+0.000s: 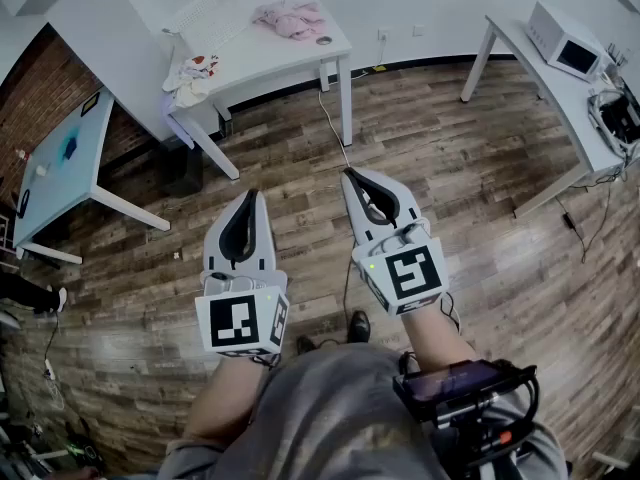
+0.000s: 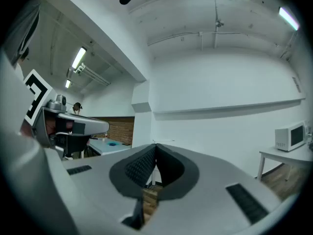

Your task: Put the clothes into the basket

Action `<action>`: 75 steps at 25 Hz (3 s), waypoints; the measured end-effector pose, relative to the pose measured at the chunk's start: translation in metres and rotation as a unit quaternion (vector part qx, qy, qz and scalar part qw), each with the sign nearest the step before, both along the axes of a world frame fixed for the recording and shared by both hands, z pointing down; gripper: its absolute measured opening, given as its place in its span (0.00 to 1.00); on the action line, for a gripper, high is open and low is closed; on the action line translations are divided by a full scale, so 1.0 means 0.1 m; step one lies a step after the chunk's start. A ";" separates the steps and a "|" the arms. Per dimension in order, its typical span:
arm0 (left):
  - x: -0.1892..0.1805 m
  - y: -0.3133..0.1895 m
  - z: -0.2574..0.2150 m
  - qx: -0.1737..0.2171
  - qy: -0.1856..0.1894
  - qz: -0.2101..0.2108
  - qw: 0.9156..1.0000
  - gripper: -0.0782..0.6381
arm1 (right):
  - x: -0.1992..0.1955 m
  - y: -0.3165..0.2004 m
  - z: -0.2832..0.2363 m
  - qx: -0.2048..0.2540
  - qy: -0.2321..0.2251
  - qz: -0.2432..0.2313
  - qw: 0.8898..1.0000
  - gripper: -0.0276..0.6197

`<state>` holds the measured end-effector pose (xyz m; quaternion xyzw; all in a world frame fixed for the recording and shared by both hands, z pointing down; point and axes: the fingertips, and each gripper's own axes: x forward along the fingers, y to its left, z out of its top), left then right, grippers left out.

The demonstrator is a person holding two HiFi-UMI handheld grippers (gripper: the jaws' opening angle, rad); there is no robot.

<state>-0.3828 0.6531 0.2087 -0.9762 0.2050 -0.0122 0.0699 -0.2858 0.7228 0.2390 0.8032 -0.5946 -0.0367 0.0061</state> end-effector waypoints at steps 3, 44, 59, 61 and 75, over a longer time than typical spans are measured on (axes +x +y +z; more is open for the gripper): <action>0.10 0.11 0.05 0.002 -0.003 -0.004 1.000 0.12 | 0.11 0.10 0.05 -0.004 -0.006 0.000 1.000 0.05; 1.07 -2.65 0.04 -0.019 0.049 -0.032 0.998 0.12 | 1.14 -2.57 0.09 -0.013 0.000 -0.043 0.999 0.06; 1.64 -3.02 0.46 -0.057 0.009 -0.002 0.998 0.12 | 1.66 -2.98 0.28 -0.027 -0.020 -0.020 0.999 0.06; 1.80 -3.08 0.55 -0.063 0.001 -0.002 0.998 0.12 | 1.81 -3.03 0.35 -0.030 -0.027 -0.019 0.999 0.05; 3.28 -3.84 0.64 -0.074 -0.021 -0.029 0.997 0.12 | 3.34 -3.76 0.55 -0.039 -0.054 -0.038 0.997 0.05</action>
